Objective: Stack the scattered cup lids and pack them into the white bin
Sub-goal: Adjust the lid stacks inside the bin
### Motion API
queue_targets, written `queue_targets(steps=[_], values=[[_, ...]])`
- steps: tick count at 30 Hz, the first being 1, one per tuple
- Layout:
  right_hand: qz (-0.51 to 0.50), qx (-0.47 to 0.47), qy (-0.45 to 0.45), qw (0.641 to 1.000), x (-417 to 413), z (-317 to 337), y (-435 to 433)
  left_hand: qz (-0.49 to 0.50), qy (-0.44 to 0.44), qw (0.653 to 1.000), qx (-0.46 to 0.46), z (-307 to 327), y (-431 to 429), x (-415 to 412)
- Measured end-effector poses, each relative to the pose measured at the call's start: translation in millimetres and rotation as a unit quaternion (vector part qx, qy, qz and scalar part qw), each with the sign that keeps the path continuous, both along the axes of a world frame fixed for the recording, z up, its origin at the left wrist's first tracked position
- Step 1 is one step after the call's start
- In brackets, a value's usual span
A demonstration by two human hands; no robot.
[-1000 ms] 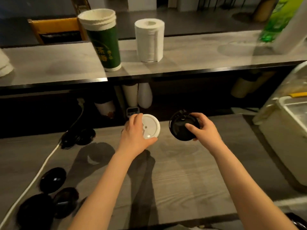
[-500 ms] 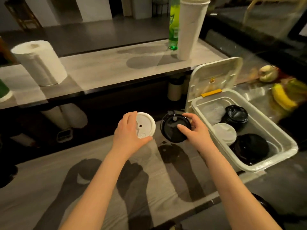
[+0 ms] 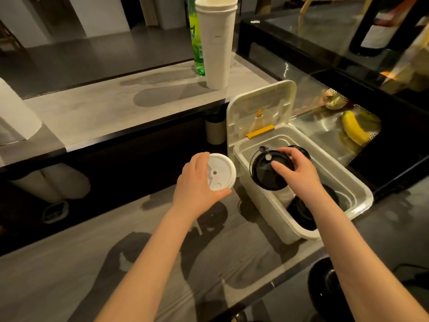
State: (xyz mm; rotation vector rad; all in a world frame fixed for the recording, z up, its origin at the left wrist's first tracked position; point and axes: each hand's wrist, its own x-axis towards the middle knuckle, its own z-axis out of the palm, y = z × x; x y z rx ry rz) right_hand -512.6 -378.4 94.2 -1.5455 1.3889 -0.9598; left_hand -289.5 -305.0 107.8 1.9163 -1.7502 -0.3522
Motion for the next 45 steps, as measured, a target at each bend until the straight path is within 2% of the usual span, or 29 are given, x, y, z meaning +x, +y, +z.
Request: queue_targets(steps=[4,8,12,16,18,20,25,27,30,32,34,41,45], values=[[-0.034,0.007,0.118,0.992,-39,5,-11,-0.034,0.024,0.999,0.002,-5,-7,-17],[-0.028,0.033,0.252,0.967,-79,11,-27,-0.055,0.01,0.998,0.014,-12,-14,-37],[0.102,0.062,0.327,0.938,-106,11,-44,-0.05,0.008,0.998,0.029,-14,-23,-61],[0.235,0.118,0.388,0.884,-120,-9,-58,-0.021,0.014,0.999,0.028,-14,-40,-85],[0.264,0.114,0.442,0.85,-125,-20,-62,-0.01,0.018,0.999,0.035,-15,-46,-97],[0.259,0.08,0.47,0.84,-130,-25,-64,-0.004,0.016,0.999,0.043,-16,-52,-110],[0.262,-0.003,0.484,0.835,-134,-27,-60,0.015,0.022,0.999,0.031,-17,-60,-128],[0.261,-0.045,0.455,0.85,-132,-22,-61,0.019,0.025,0.999,0.031,-19,-60,-132],[0.238,-0.091,0.307,0.917,-120,-9,-66,0.018,0.031,0.998,0.042,-19,-61,-139],[0.235,-0.047,0.168,0.956,-105,-4,-68,0.021,0.049,0.997,0.05,-18,-61,-142],[0.25,0.024,0.068,0.965,-90,0,-71,0.014,0.061,0.997,0.039,-17,-60,-144],[0.257,0.044,0.072,0.963,-70,0,-89,-0.016,0.01,1.0,0.015,-18,-59,-143],[0.25,-0.006,0.224,0.942,-73,-9,-97,0.022,-0.055,0.996,0.07,-36,-50,-129]])
